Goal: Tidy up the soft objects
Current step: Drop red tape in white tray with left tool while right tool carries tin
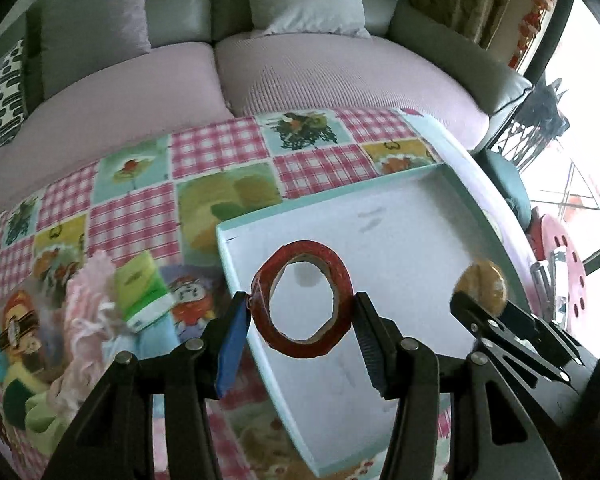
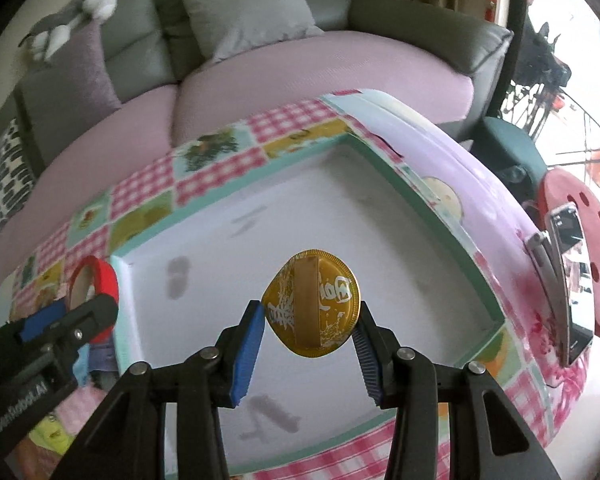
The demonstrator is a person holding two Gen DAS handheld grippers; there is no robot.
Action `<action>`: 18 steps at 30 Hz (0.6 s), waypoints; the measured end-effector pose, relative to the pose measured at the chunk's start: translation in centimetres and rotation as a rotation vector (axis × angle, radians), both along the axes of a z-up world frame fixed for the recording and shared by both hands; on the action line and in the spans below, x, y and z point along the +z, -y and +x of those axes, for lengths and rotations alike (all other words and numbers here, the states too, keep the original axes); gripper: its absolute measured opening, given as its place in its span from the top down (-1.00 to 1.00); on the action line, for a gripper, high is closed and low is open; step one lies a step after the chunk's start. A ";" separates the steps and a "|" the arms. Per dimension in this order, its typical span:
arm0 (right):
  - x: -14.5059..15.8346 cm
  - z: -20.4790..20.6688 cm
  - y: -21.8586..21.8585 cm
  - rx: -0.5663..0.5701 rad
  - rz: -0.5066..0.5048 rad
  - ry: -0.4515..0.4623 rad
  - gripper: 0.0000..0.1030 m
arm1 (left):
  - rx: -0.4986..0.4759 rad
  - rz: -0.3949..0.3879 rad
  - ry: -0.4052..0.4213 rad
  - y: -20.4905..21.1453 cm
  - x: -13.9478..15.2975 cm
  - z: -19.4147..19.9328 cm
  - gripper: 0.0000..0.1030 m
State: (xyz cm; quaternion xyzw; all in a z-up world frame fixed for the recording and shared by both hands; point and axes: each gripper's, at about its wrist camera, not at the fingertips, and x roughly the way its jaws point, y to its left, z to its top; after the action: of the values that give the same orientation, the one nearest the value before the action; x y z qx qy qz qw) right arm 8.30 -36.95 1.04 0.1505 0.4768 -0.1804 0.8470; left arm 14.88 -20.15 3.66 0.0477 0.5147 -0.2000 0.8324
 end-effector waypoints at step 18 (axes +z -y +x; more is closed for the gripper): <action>-1.4 -0.3 2.7 -0.057 0.018 -0.008 0.05 | -0.042 0.044 -0.033 4.5 -4.5 1.9 -0.05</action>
State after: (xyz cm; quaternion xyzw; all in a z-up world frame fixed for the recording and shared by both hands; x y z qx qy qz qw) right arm 7.99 -39.62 -0.33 0.1707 0.4774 -0.2007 0.8383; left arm 16.75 -24.69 -0.84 0.0735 0.5313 -0.2069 0.8182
